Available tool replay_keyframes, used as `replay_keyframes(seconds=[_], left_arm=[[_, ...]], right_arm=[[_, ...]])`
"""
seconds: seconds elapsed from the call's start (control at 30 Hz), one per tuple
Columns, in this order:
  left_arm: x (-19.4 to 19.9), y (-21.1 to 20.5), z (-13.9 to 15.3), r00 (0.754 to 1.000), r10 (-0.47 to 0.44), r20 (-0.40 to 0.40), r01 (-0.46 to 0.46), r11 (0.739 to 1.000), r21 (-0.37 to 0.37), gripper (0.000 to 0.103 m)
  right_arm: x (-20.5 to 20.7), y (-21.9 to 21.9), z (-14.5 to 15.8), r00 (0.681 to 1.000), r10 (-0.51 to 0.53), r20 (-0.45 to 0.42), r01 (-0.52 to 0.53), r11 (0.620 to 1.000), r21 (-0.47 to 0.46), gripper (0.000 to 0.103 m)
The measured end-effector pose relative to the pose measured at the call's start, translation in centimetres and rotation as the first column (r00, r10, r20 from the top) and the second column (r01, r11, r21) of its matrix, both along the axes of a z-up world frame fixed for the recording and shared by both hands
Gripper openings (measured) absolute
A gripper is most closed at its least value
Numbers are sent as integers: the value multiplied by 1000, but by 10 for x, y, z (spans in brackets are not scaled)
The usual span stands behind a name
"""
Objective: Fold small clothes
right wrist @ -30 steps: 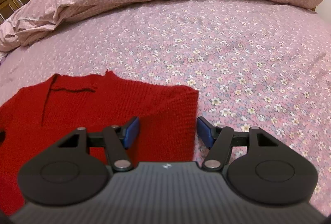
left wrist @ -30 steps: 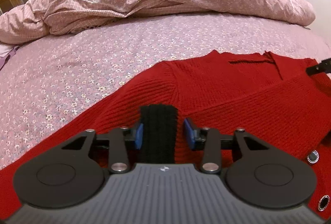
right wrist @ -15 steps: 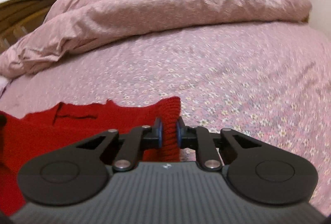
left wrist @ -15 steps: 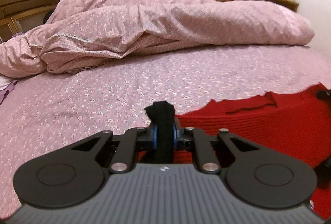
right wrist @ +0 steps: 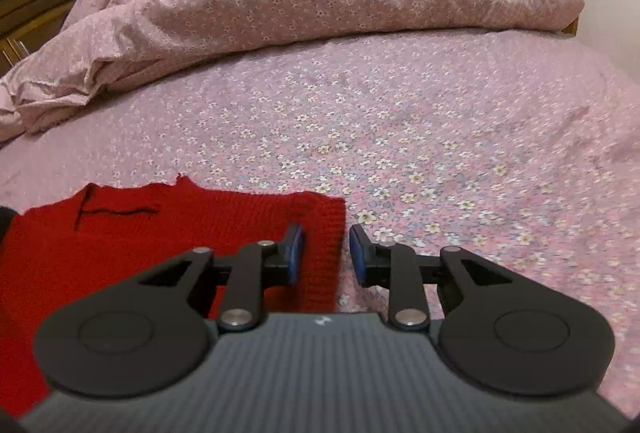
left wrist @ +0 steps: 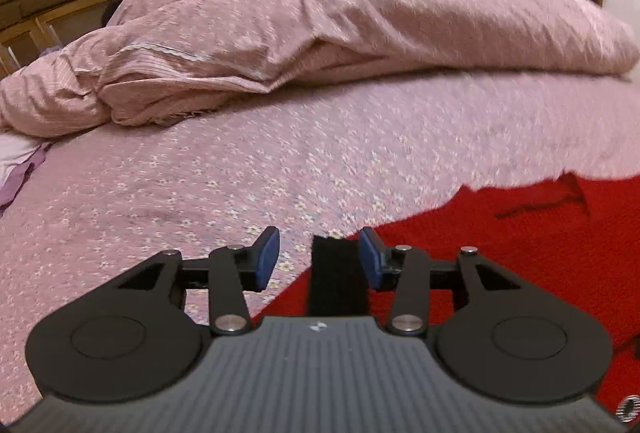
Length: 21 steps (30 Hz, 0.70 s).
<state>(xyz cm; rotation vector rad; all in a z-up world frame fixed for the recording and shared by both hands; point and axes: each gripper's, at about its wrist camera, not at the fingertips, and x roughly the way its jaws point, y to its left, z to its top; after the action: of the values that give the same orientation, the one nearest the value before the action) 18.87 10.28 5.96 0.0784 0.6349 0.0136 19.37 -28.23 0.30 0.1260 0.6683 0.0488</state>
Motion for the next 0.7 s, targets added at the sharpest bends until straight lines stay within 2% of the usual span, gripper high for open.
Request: replay_keyframes(seconds=[0.1,0.17,0.37,0.5,0.6,0.7], left_arm=[[-15,3,13,1000,-29,11,30,998,-52,50],[-24,-3,17,998,-61,2,61,997,-55,50],[-39,-29,-2,987,-148,-65,143,987,-74,51],[-30,-34,-27,983,-116,-145,106,992,-75,50],[-27,-34,-38,984,-97,-151,87,994,-70,51],[-24,-36,-41,984,-86,-157,78,995,-56,53]], right_arm=[[-15,6,11,1000,0,15,1,998,-55,30],[-28,10,19,1000,17,18,-16,997,-74,30],[-66,26,31,993,107,-41,-109,993,-48,30],[-73,33,18,989,120,-92,-124,992,-38,30],[-70,37,3,988,93,-124,-104,991,-82,30],[-64,35,-13,989,61,-133,-75,992,-97,39]])
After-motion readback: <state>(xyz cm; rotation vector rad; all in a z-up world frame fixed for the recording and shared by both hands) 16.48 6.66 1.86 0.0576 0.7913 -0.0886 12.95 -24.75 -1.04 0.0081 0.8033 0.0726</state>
